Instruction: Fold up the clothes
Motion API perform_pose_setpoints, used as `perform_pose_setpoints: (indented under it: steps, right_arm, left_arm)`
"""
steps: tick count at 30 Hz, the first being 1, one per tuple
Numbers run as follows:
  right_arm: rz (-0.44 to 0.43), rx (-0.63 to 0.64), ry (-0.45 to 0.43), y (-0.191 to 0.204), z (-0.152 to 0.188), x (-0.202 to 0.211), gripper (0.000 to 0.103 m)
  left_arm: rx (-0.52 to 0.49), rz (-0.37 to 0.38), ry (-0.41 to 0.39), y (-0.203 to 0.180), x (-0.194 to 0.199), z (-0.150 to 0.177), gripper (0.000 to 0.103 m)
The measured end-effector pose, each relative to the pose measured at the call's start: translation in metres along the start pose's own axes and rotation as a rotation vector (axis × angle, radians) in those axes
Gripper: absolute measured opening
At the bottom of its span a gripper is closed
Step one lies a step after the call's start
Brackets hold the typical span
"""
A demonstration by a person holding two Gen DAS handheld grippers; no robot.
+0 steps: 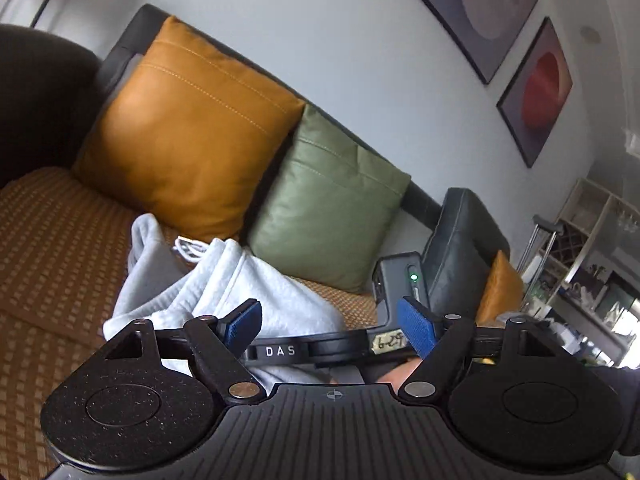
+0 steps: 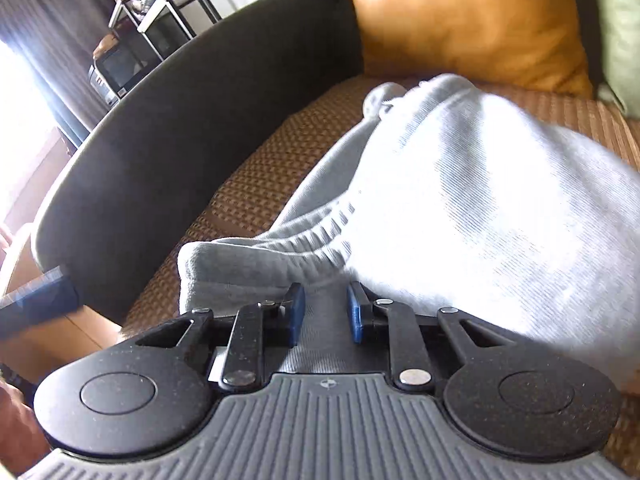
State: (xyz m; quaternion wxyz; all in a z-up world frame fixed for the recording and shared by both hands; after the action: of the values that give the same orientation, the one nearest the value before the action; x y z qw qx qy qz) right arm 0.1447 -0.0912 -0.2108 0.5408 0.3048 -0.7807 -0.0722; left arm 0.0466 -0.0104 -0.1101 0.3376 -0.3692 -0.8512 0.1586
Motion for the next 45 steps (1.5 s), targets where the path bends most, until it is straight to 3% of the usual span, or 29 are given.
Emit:
perform_pose_setpoints:
  steps: [3,5,9,11,16,19,23,25,28,32,36,38,41,45]
  right_arm:
    - [-0.071,-0.043,-0.006,-0.010,-0.003,0.010,0.018]
    - [-0.138,-0.088,-0.031,-0.020,-0.002,0.023,0.021]
    - [-0.186,-0.131,-0.132,-0.041,0.005,0.060,0.024]
    - [-0.121,-0.087,-0.182,-0.048,0.003,0.079,0.036]
    - [0.092,0.073,-0.252,-0.057,-0.015,0.103,0.038]
    - [0.188,0.149,-0.218,-0.065,-0.034,0.079,0.038]
    - [0.292,0.151,-0.124,-0.090,-0.054,0.021,0.035]
    - [0.331,0.155,-0.093,-0.101,-0.057,-0.005,0.039]
    - [0.325,0.142,-0.121,-0.111,-0.058,-0.020,0.038]
    - [0.228,0.025,-0.148,-0.131,-0.058,-0.016,0.040]
    - [0.185,-0.054,-0.169,-0.133,-0.058,0.002,0.040]
    - [0.171,-0.112,-0.216,-0.133,-0.058,0.025,0.050]
    - [0.158,-0.081,-0.277,-0.124,-0.045,0.067,0.057]
    - [0.243,0.048,-0.339,-0.111,-0.008,0.106,0.058]
  left_arm:
    - [0.104,-0.036,0.038,0.028,-0.025,0.005,0.087]
    - [0.134,-0.057,0.059,0.038,-0.033,0.012,0.077]
    - [0.007,-0.147,0.074,0.031,-0.034,0.025,0.079]
    - [-0.043,-0.208,0.093,0.029,-0.037,0.031,0.079]
    - [-0.154,-0.385,0.125,0.028,-0.047,0.046,0.076]
    - [-0.135,-0.417,0.101,0.031,-0.052,0.051,0.075]
    - [-0.120,-0.420,0.061,0.037,-0.054,0.056,0.072]
    - [-0.115,-0.419,0.040,0.041,-0.055,0.058,0.072]
    - [-0.112,-0.410,-0.002,0.043,-0.057,0.061,0.072]
    - [-0.099,-0.407,-0.067,0.044,-0.059,0.065,0.072]
    - [-0.122,-0.431,-0.056,0.036,-0.054,0.064,0.076]
    - [-0.145,-0.445,-0.037,0.027,-0.047,0.064,0.077]
    - [-0.161,-0.465,-0.025,0.011,-0.032,0.061,0.084]
    - [-0.224,-0.566,-0.079,-0.024,-0.022,0.049,0.087]
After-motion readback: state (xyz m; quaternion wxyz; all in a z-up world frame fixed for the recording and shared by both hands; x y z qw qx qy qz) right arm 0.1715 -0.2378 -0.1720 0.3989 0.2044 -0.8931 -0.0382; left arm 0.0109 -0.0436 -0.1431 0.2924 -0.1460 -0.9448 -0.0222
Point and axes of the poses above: each gripper's, at about its wrist camera, not at the fingertips, and x roughly against the way its jaws point, y to its left, z to its underside, the point moved 9 cm from there along -x, roughly the way its jaws point, and after that the axes turned 15 degrees about y, right-handed, at the moved point
